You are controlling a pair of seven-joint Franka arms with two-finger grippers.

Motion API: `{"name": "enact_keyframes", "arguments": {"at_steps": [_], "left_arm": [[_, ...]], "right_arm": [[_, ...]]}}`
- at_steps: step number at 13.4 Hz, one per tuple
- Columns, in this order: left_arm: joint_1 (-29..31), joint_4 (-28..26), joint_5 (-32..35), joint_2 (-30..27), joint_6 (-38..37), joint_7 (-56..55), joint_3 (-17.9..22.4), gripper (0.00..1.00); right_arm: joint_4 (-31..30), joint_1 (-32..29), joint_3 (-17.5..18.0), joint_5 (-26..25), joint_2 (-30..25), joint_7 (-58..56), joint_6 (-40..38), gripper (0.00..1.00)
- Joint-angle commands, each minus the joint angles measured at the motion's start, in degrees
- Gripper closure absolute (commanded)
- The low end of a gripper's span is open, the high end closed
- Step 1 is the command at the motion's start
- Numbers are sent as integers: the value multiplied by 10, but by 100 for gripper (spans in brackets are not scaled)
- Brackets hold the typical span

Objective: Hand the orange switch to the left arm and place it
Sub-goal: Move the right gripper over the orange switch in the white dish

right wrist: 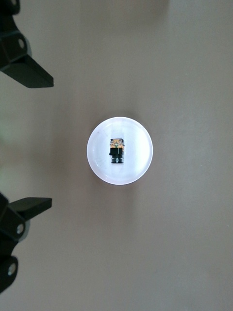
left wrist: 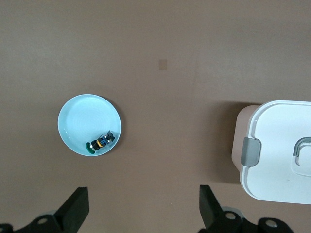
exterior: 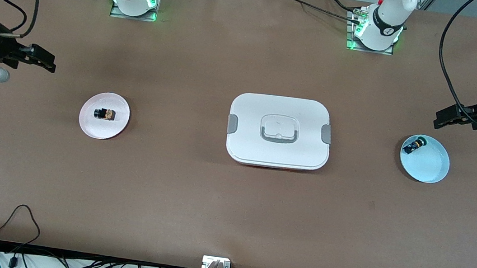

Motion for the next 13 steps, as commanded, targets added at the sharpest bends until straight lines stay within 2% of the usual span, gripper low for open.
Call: {"name": "enact_keyframes", "arguments": {"at_steps": [1,8,13], "left_arm": [[0,16,7,9,-7,-7,-1,0],[0,16,6,9,-7,-7,-1,0],[-1,15,6,8,-7,-7,-1,0]], "right_arm": [[12,-2,-1,11,27,5,7,0],[-3,-1,-1,2,66,45,48,0],[-75,-1,-1,-20,60,42,128,0]]}}
